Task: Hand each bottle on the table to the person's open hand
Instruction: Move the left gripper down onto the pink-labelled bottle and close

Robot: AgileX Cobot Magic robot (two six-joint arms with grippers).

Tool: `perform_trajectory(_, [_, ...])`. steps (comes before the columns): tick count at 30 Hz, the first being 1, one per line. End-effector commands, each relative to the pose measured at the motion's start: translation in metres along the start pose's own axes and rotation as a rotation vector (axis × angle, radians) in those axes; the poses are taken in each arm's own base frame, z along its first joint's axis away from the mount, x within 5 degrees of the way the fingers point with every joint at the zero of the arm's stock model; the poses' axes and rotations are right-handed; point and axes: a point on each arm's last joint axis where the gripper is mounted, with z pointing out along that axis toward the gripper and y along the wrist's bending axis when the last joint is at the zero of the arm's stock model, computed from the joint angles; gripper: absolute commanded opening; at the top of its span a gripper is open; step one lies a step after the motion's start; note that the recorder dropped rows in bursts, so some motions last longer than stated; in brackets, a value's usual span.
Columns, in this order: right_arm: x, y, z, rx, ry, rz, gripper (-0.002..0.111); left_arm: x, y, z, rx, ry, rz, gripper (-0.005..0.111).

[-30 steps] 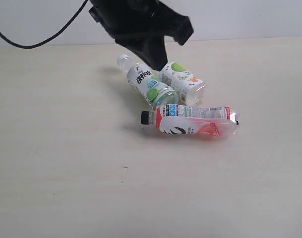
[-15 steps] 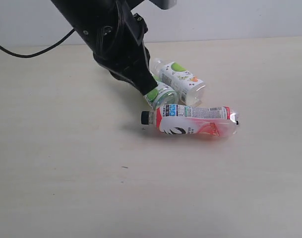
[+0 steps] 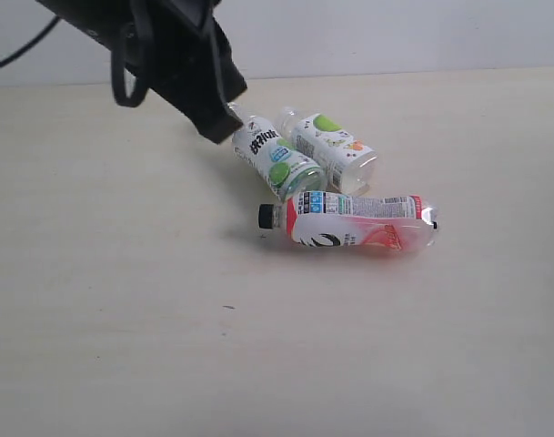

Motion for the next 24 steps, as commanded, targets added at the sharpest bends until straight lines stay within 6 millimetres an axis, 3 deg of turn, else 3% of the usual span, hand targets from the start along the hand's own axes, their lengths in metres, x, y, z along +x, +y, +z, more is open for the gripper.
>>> perform_trajectory(1, [0.001, 0.000, 0.000, 0.003, -0.011, -0.001, 0.000, 0.015, 0.000, -0.032, -0.111, -0.072, -0.006, 0.000])
perform_trajectory(7, [0.001, 0.000, 0.000, 0.003, -0.011, -0.001, 0.000, 0.033, -0.009, -0.038, -0.115, -0.084, -0.004, 0.000])
perform_trajectory(16, [0.001, 0.000, 0.000, 0.003, -0.011, -0.001, 0.000, 0.030, -0.008, -0.017, -0.148, -0.156, 0.082, 0.000])
perform_trajectory(24, [0.001, 0.000, 0.000, 0.003, -0.011, -0.001, 0.000, 0.030, -0.007, 0.012, -0.082, -0.008, 0.118, 0.000])
